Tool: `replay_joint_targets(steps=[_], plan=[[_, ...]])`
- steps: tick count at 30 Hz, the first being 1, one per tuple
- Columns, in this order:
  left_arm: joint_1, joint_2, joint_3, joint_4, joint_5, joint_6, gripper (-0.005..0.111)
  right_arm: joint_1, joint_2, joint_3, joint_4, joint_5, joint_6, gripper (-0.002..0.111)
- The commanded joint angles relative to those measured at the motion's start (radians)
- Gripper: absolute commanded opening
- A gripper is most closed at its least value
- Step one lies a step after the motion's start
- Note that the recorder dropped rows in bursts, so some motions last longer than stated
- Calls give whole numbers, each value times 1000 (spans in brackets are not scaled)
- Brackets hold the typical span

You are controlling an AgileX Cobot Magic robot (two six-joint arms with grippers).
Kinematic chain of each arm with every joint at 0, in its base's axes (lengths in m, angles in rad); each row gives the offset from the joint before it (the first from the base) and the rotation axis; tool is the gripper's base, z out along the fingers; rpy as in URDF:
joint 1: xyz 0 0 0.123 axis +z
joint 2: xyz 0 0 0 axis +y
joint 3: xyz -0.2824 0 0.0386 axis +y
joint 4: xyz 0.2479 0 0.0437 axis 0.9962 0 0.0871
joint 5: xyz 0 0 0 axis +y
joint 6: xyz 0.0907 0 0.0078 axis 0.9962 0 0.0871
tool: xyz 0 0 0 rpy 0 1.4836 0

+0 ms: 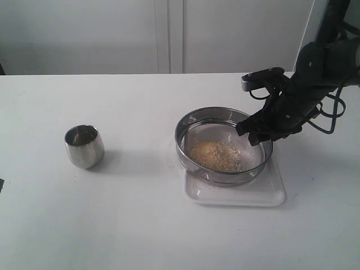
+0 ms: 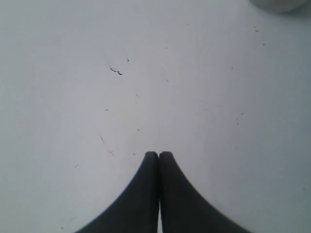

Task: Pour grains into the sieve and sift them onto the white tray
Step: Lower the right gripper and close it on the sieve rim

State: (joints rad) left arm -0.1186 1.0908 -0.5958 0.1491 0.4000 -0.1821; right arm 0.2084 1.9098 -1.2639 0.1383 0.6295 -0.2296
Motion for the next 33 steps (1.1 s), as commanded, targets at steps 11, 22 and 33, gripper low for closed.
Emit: replay_joint_targets(steps=[11, 22, 33], plan=[[2, -9, 7, -1, 12, -1, 0, 0, 3, -5, -4, -53, 2, 43], [2, -9, 7, -1, 12, -1, 0, 0, -19, -31, -113, -57, 55, 46], [2, -9, 7, -1, 12, -1, 0, 0, 50, -31, -111, -59, 53, 43]])
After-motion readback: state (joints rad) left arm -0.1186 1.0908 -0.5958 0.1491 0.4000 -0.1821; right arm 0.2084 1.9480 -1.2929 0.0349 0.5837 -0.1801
